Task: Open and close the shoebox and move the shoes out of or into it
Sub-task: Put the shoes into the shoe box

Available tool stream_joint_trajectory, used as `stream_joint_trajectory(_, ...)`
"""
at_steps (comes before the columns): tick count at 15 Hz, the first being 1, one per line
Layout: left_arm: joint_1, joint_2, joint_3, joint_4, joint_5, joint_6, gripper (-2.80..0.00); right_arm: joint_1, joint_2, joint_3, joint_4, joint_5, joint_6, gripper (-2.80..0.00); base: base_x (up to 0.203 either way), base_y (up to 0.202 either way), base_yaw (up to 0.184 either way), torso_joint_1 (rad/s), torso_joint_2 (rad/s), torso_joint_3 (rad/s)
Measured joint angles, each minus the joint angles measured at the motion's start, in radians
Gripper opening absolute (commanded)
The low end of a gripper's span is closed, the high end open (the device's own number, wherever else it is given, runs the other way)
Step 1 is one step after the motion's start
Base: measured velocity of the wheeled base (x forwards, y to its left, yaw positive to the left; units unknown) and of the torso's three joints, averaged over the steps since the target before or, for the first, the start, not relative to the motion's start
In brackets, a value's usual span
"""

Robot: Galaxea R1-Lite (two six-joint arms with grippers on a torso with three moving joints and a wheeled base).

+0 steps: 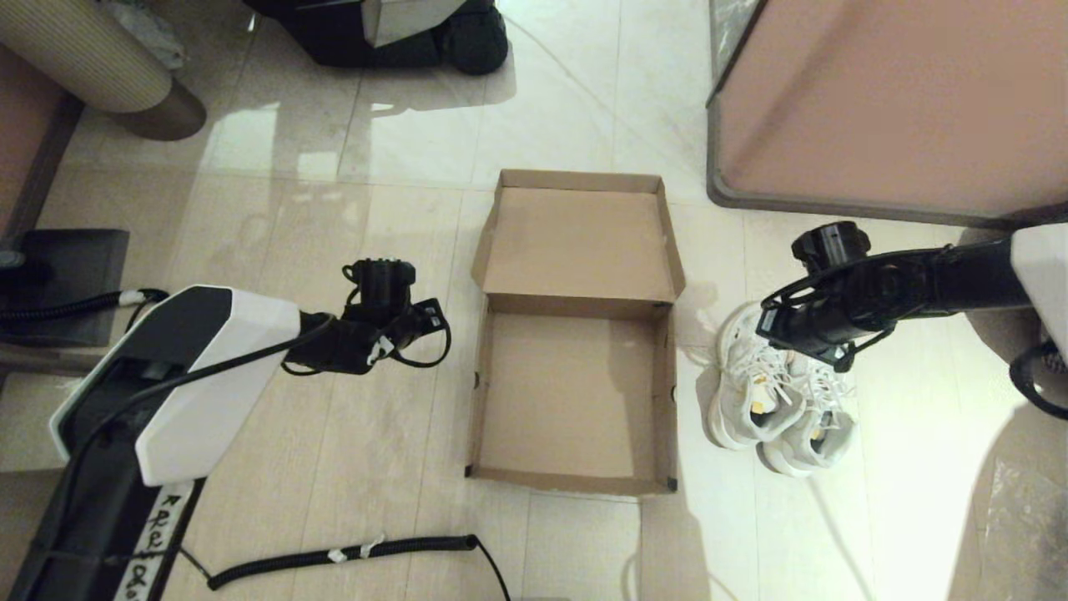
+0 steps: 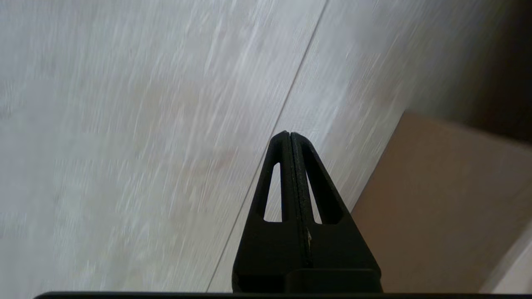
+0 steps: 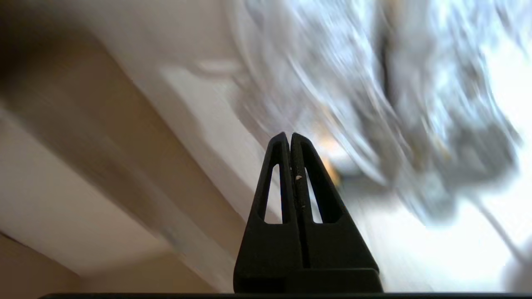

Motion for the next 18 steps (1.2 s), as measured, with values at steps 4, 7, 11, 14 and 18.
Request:
stream_joint_trajectory(4, 0.007, -0.089, 0.216, -0.022, 0.012, -0.004, -2.80, -0.021, -0.150, 0.320, -0.047, -0.056, -0.003, 0.00, 0.000, 0.000, 0.000, 0.000, 0.00, 0.000)
stream_joint_trajectory(7, 0.016, -0.187, 0.446, -0.096, 0.018, -0.004, -2.80, -0.038, -0.265, 0.486, -0.108, -0.066, -0.009, 0.00, 0.000, 0.000, 0.000, 0.000, 0.00, 0.000)
stream_joint_trajectory(11, 0.020, -0.308, 0.640, -0.172, 0.040, -0.003, -2.80, -0.086, -0.255, 0.613, -0.314, -0.036, -0.034, 0.00, 0.000, 0.000, 0.000, 0.000, 0.00, 0.000)
stream_joint_trajectory(14, 0.020, -0.359, 0.679, -0.174, 0.041, -0.003, -2.80, -0.107, -0.144, 0.675, -0.547, -0.008, -0.036, 0.00, 0.000, 0.000, 0.000, 0.000, 0.00, 0.000)
stream_joint_trajectory(18, 0.020, -0.391, 0.712, -0.174, 0.041, -0.003, -2.80, -0.113, 0.009, 0.682, -0.778, 0.029, -0.028, 0.00, 0.000, 0.000, 0.000, 0.000, 0.00, 0.000)
